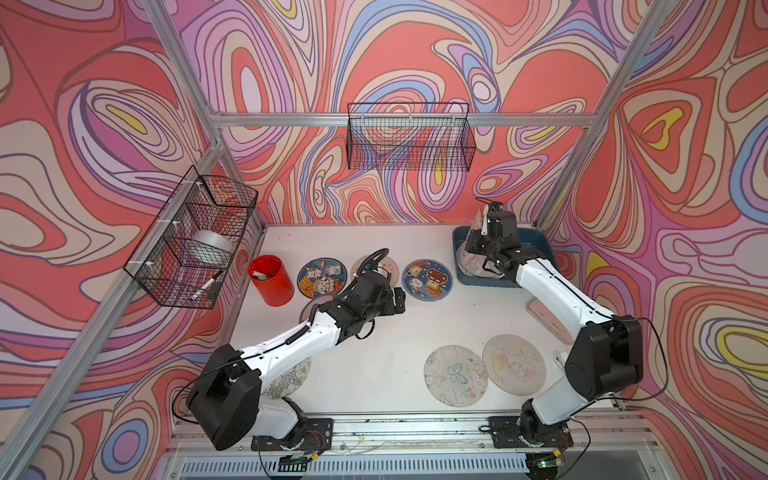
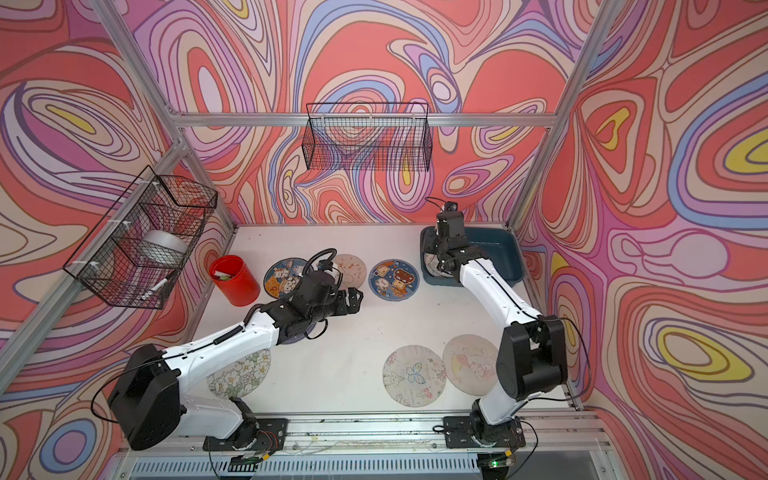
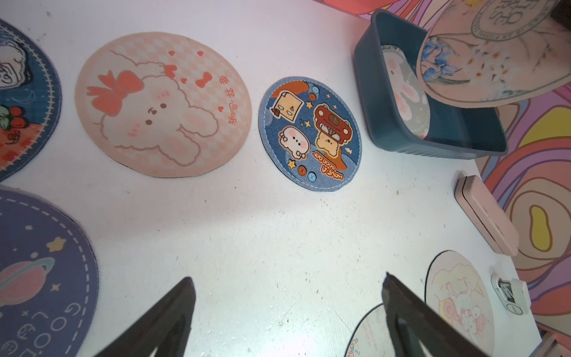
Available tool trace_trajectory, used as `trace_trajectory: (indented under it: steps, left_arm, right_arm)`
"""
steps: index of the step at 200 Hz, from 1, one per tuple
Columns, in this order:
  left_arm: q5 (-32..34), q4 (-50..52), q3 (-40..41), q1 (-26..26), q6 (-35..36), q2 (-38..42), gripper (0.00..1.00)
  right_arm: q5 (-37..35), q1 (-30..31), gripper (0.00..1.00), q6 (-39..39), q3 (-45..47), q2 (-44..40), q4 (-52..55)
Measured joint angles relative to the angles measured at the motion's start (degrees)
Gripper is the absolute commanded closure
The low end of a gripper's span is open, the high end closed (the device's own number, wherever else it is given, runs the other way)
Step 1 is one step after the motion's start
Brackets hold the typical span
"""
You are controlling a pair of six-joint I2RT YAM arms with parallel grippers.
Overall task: Put the coasters into the storage box
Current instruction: Place the coaster in the storage box.
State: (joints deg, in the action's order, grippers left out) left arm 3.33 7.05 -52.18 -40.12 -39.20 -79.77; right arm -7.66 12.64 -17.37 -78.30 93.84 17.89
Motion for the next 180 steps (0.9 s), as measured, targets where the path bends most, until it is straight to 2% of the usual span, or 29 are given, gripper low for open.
trace_trajectory:
  steps: [110, 180]
  left_arm:
    - [-1.9, 0.1, 0.2, 0.0, 0.0, -1.0, 0.04]
    - [-2.4, 0.0, 0.2, 0.0, 0.1, -2.9, 0.05]
  right_arm:
    - [5.5, -6.6, 1.0, -0.2, -6.3, 15.9, -2.1]
    - [4.0, -12.7, 1.0, -4.1, -4.9, 22.0, -3.7]
